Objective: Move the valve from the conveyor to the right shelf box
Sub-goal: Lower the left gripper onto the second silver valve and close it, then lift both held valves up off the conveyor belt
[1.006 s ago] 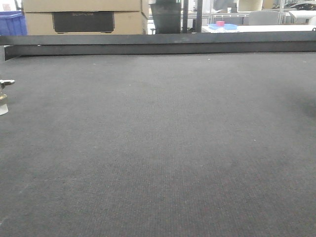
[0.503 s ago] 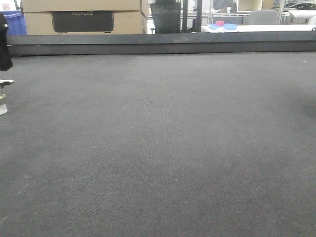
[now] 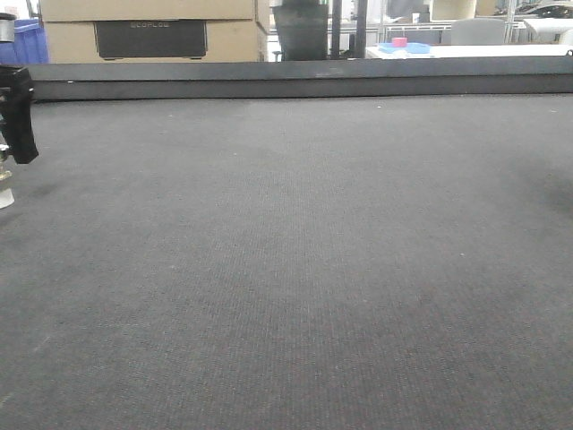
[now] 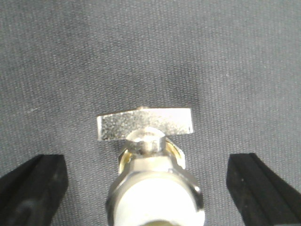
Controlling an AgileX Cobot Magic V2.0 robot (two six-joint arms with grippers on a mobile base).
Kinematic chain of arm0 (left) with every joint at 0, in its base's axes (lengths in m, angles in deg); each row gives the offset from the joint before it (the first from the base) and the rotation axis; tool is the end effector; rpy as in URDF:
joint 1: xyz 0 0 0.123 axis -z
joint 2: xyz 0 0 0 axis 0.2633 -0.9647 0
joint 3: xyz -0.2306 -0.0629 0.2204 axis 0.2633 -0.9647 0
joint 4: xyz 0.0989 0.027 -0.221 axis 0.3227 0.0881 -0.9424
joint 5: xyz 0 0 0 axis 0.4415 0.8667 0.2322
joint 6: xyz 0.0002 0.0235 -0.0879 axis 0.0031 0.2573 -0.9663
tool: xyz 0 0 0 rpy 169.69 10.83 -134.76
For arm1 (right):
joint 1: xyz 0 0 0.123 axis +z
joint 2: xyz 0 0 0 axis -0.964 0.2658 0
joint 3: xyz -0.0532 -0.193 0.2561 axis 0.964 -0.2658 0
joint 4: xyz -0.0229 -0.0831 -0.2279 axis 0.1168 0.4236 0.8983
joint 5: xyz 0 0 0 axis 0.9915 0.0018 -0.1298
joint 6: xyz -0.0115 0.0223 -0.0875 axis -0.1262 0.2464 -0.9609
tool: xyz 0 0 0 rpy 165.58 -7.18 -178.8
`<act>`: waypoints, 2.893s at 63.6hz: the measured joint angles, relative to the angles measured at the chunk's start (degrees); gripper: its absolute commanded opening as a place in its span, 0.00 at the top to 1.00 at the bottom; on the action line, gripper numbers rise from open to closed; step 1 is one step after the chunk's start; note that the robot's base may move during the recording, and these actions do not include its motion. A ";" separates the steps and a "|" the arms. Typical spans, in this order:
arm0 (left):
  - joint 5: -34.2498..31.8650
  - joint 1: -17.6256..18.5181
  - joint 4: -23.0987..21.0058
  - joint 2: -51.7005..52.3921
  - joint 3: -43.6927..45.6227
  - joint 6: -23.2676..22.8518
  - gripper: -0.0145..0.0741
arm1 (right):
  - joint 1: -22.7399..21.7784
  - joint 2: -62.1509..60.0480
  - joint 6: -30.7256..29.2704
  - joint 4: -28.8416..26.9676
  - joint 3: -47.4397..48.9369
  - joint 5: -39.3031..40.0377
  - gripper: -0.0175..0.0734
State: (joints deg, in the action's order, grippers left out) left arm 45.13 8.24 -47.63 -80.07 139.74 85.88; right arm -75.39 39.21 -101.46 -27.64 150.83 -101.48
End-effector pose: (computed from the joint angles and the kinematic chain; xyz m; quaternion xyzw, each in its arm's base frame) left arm 0.4364 0.0485 0.2849 0.0459 0.9918 -0.0097 0.1185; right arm 0.2867 0.0106 0.3696 -0.0748 0.9726 0.0634 0.2108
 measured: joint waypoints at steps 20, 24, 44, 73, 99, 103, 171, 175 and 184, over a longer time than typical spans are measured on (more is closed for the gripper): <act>1.05 0.00 0.10 0.00 0.00 -0.13 0.79 | 0.00 0.00 0.00 0.00 0.00 0.10 0.98; 1.19 0.00 0.10 0.00 0.00 -0.13 0.96 | 0.00 0.00 0.00 -0.11 0.00 0.10 0.98; 4.09 0.00 0.10 0.98 4.16 -1.37 0.96 | 0.00 -1.93 0.00 -0.11 0.00 0.32 0.98; 4.45 3.26 0.00 25.08 4.35 -3.04 0.96 | 0.00 -12.39 0.00 -0.22 0.00 3.28 0.98; -5.99 4.83 0.49 49.38 -22.44 -5.67 0.96 | 0.00 -18.02 0.00 -0.42 -0.30 3.13 0.98; -8.32 4.83 0.49 53.25 -26.29 -5.68 0.96 | 0.00 -19.00 0.00 -0.53 -1.13 3.13 0.98; -25.13 4.83 0.49 65.56 -33.06 -5.88 0.96 | 0.00 -26.54 0.00 -1.89 -4.64 16.66 0.98; -25.13 4.83 0.49 65.56 -33.06 -5.88 0.96 | 0.00 -26.54 0.00 -1.89 -4.64 17.29 0.98; -25.13 4.83 0.49 65.56 -33.06 -5.88 0.96 | 0.00 -26.54 0.00 -1.89 -4.64 17.55 0.98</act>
State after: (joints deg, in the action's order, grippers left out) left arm 20.00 13.08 -47.15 -14.51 106.68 80.00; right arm -75.39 12.67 -101.46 -29.53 146.19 -83.93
